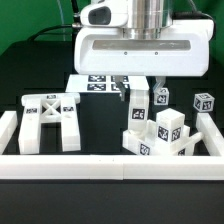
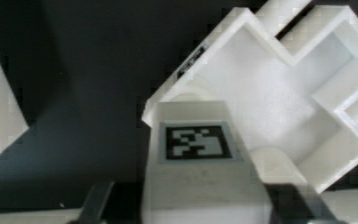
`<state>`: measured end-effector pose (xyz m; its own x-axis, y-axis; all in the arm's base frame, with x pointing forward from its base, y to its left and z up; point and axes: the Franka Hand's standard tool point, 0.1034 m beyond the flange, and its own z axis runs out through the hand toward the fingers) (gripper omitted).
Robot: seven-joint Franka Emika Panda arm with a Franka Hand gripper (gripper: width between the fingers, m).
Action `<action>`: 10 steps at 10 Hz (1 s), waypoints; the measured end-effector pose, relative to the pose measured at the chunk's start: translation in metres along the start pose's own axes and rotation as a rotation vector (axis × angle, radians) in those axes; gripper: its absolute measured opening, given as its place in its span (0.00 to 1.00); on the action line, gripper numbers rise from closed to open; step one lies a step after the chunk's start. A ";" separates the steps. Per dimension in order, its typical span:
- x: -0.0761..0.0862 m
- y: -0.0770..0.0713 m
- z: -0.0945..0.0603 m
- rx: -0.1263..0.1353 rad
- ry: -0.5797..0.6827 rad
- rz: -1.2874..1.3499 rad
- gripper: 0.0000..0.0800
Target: Assemble chair
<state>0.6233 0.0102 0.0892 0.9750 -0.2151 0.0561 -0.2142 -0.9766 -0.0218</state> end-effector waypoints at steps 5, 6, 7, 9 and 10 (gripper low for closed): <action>0.000 0.000 0.000 -0.002 0.007 0.420 0.36; 0.000 0.000 0.000 -0.002 0.007 0.517 0.36; 0.000 0.000 0.001 -0.002 0.007 0.571 0.36; 0.000 0.001 0.001 0.000 0.009 0.732 0.36; 0.000 0.001 0.001 0.001 0.010 0.834 0.36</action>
Offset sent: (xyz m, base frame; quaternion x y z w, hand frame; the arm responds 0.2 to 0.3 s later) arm -0.0012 -0.0003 0.0005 -0.0034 -0.0002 0.2320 0.9727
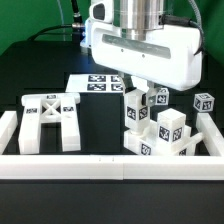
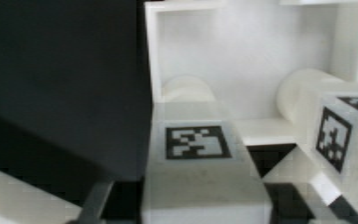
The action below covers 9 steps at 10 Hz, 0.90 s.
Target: Assemble chair
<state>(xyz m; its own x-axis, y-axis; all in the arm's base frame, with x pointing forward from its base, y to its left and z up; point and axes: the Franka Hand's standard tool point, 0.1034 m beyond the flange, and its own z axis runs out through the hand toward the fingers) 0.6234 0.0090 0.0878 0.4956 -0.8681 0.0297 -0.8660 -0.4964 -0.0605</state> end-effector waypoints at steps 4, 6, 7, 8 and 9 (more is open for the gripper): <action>0.002 0.001 0.000 0.007 -0.016 0.344 0.36; 0.001 0.001 0.001 0.008 -0.018 0.385 0.46; 0.001 0.001 0.001 0.008 -0.018 0.365 0.46; 0.001 0.001 0.001 0.008 -0.018 0.327 0.68; 0.001 0.002 0.002 0.005 -0.018 0.272 0.68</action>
Offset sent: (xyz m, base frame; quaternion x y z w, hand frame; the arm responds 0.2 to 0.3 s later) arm 0.0013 0.0004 -0.0002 0.0162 -0.0154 0.2461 0.9690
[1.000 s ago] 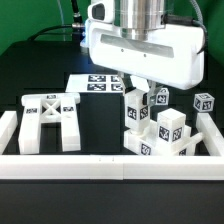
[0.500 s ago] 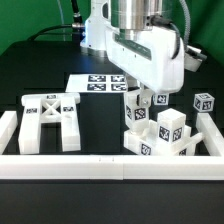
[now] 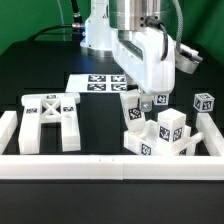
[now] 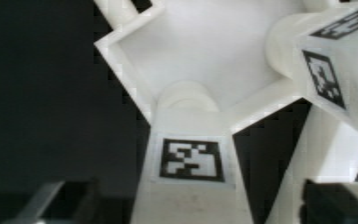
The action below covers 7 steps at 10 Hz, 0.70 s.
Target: Assemble chair
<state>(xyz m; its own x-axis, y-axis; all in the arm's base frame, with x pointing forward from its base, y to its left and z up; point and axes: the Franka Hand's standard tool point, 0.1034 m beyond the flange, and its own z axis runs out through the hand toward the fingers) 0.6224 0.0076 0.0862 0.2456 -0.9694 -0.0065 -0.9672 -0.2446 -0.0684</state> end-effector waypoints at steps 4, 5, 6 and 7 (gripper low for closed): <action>-0.001 -0.001 0.000 -0.001 0.004 -0.404 0.81; 0.001 -0.001 0.000 0.000 0.005 -0.513 0.81; 0.003 0.000 0.000 -0.001 0.005 -0.590 0.81; 0.003 0.001 0.000 -0.002 0.005 -0.659 0.81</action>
Offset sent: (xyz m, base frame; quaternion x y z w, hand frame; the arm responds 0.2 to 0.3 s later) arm 0.0021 0.0038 0.0021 -0.0080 0.0092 -0.1925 0.9812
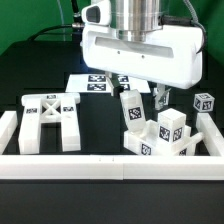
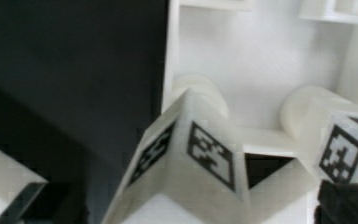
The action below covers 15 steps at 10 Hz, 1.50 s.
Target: Assemble chair
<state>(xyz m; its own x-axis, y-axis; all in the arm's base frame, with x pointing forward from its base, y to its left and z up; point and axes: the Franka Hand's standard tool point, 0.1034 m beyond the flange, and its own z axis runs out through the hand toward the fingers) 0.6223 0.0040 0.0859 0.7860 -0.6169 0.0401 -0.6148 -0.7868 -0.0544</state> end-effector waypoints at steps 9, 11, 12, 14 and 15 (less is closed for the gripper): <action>0.002 0.003 0.000 -0.007 0.001 -0.588 0.81; 0.002 0.003 0.000 -0.007 0.001 -0.578 0.78; 0.002 0.003 0.000 -0.007 0.001 -0.578 0.56; 0.003 0.002 -0.001 -0.006 0.003 -0.579 0.37; 0.003 0.002 -0.001 -0.006 0.004 -0.576 0.37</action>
Offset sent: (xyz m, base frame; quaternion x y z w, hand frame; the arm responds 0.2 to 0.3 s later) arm -0.0014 -0.0005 0.0004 0.0016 0.0000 -0.1310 0.9914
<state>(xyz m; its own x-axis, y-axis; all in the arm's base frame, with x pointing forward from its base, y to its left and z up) 0.6233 0.0003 0.0869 0.9939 -0.0890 0.0650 -0.0880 -0.9960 -0.0173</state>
